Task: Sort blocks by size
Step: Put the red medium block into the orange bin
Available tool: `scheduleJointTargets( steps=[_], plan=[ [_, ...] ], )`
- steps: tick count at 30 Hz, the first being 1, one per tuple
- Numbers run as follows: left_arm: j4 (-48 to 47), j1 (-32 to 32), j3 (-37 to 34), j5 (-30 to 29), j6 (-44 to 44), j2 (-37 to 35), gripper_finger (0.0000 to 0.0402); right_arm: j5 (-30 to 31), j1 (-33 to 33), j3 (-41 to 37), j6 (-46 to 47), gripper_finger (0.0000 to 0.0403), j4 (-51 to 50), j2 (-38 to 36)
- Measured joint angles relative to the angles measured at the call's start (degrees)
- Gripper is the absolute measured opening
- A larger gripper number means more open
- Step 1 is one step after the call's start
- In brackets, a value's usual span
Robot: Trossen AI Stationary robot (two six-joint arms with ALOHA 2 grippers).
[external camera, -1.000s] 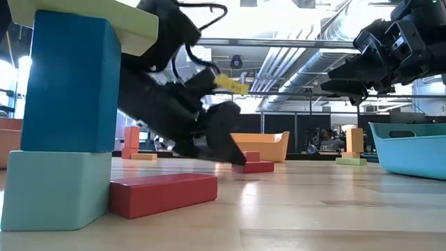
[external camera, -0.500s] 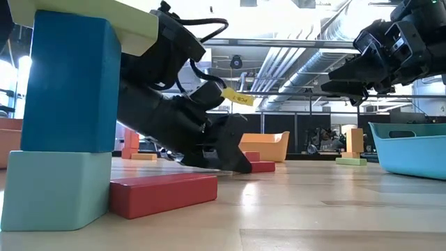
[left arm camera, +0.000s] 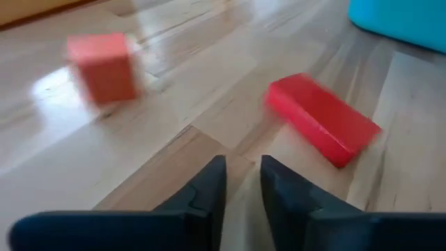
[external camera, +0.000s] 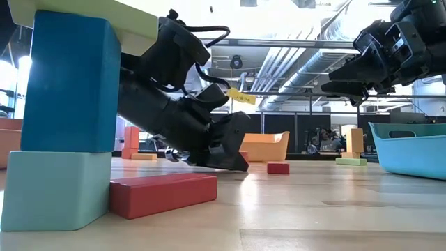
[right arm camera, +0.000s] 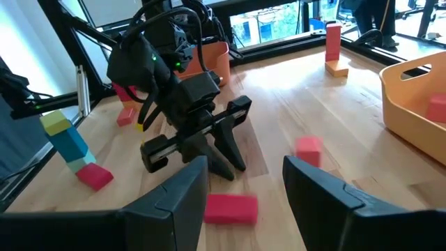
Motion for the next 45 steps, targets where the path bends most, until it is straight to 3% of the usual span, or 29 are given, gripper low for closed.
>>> scheduleJointTargets(
  steps=[5, 10, 13, 17, 22, 25, 30, 32, 38, 45],
  plan=[
    [0.1, -0.6, 0.0, 0.2, 0.0, 0.0, 0.0033, 0.0, 0.0, 0.0, 0.0, 0.0184, -0.4, 0.0],
    [0.1, -1.6, -0.1, 2.8, 6.3, -1.8, 0.0029, 0.0, 0.0, 0.0, 0.0, 0.0184, -1.1, 0.0],
    [4.1, -1.9, -0.2, 8.8, 13.2, -2.4, 0.0053, 0.0, 0.0, 0.0, 0.0, 0.0184, -1.0, 0.0],
    [5.7, -0.6, 2.7, 13.7, 17.4, -2.0, 0.0119, 0.0, 0.0, 0.0, 0.0, 0.0184, -0.8, 0.0],
    [5.1, 1.1, 7.2, 15.6, 18.4, 0.0, 0.0221, 0.0, 0.0, 0.0, 1.9, 0.0184, -0.8, 0.0],
    [3.9, 1.1, 10.4, 14.6, 20.5, 0.3, 0.0261, -1.0, 0.2, 0.0, 3.9, 0.0184, -0.9, 0.0],
    [-4.5, 0.1, 15.7, 4.1, 21.5, 0.4, 0.0270, -0.8, 3.5, 0.0, 6.0, 0.0184, -1.5, 0.0],
    [-6.2, 0.0, 16.4, 2.6, 20.0, 0.4, 0.0269, 0.1, 5.3, 0.0, 6.1, 0.0184, -1.6, 0.0],
    [-7.1, 1.5, 16.4, 2.5, 13.5, 2.6, 0.0268, 3.8, 9.5, 0.0, 6.0, 0.0184, -1.6, 0.0],
    [-7.3, 2.7, 16.4, 6.9, 8.9, 4.7, 0.0268, 4.0, 10.7, 0.0, 5.7, 0.0184, -1.5, 0.0]
  ],
)
